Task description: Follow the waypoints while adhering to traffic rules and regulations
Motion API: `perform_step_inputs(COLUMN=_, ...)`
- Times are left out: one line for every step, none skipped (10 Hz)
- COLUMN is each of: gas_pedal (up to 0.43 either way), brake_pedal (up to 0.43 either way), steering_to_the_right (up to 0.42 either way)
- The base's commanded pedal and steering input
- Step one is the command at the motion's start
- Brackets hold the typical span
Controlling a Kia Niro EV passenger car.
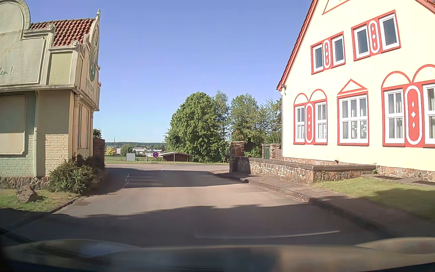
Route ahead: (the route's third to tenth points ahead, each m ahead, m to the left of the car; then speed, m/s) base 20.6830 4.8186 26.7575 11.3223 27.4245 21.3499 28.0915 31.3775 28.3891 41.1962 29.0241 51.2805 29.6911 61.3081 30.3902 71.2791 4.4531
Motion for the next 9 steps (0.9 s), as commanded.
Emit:
perform_step_inputs(gas_pedal=0.059, brake_pedal=0.006, steering_to_the_right=-0.032)
perform_step_inputs(gas_pedal=0.059, brake_pedal=0.006, steering_to_the_right=-0.032)
perform_step_inputs(gas_pedal=0.059, brake_pedal=0.006, steering_to_the_right=-0.032)
perform_step_inputs(gas_pedal=0.059, brake_pedal=0.012, steering_to_the_right=-0.035)
perform_step_inputs(gas_pedal=0.059, brake_pedal=0.006, steering_to_the_right=-0.037)
perform_step_inputs(gas_pedal=0.059, brake_pedal=0.006, steering_to_the_right=-0.04)
perform_step_inputs(gas_pedal=0.059, brake_pedal=0.012, steering_to_the_right=-0.047)
perform_step_inputs(gas_pedal=0.059, brake_pedal=0.006, steering_to_the_right=-0.055)
perform_step_inputs(gas_pedal=0.059, brake_pedal=0.006, steering_to_the_right=-0.065)
